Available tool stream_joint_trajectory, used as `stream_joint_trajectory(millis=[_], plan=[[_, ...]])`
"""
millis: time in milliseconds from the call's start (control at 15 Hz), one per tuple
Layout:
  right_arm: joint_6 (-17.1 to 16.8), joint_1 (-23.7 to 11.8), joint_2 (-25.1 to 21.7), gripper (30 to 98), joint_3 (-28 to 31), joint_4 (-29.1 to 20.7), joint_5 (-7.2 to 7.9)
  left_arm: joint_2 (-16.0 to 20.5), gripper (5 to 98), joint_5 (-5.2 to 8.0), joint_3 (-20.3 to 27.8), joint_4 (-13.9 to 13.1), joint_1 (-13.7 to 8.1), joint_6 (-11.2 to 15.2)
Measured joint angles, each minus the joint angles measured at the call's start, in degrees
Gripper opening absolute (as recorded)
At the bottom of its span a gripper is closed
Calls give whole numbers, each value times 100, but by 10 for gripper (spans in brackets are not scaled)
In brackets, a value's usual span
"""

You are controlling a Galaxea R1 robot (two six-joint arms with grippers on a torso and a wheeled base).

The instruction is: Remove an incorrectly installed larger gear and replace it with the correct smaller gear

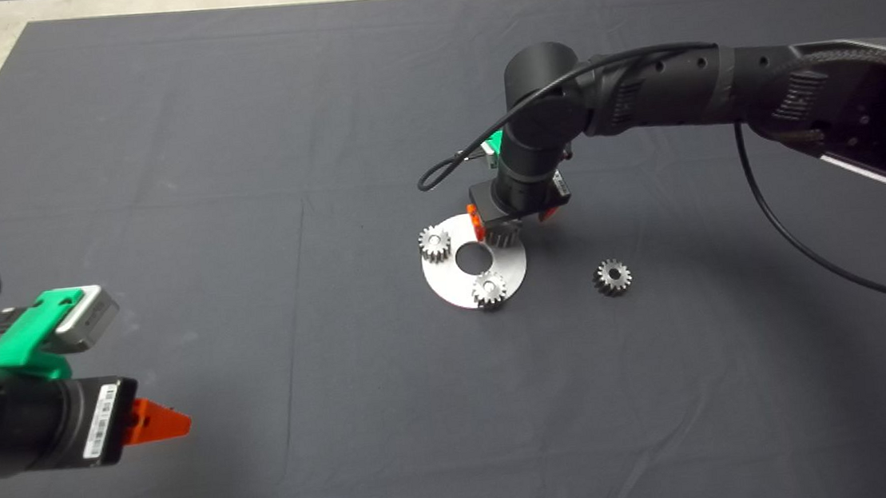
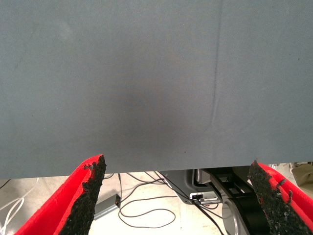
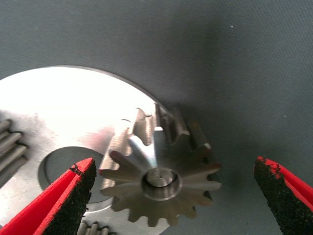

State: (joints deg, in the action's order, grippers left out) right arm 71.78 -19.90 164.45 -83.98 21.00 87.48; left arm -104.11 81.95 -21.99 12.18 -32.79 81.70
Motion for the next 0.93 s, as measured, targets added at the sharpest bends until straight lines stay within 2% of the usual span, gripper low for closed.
stream_joint_trajectory(millis=[200, 333, 533, 667, 933], plan=[[-23, -6, 0, 856, -9, -5, 2, 0, 744, -1, 0, 0, 2, 0], [-37, -11, 2, 807, -22, -5, 2, 0, 744, -4, 0, 0, 2, 0], [-39, -11, 2, 802, -22, -7, 2, 0, 744, -4, 0, 0, 2, 0], [-41, -11, 5, 750, -22, -6, 2, 0, 744, -4, 0, 0, 2, 0], [-41, -11, 3, 750, -22, -6, 2, 0, 744, -4, 0, 0, 2, -11]])
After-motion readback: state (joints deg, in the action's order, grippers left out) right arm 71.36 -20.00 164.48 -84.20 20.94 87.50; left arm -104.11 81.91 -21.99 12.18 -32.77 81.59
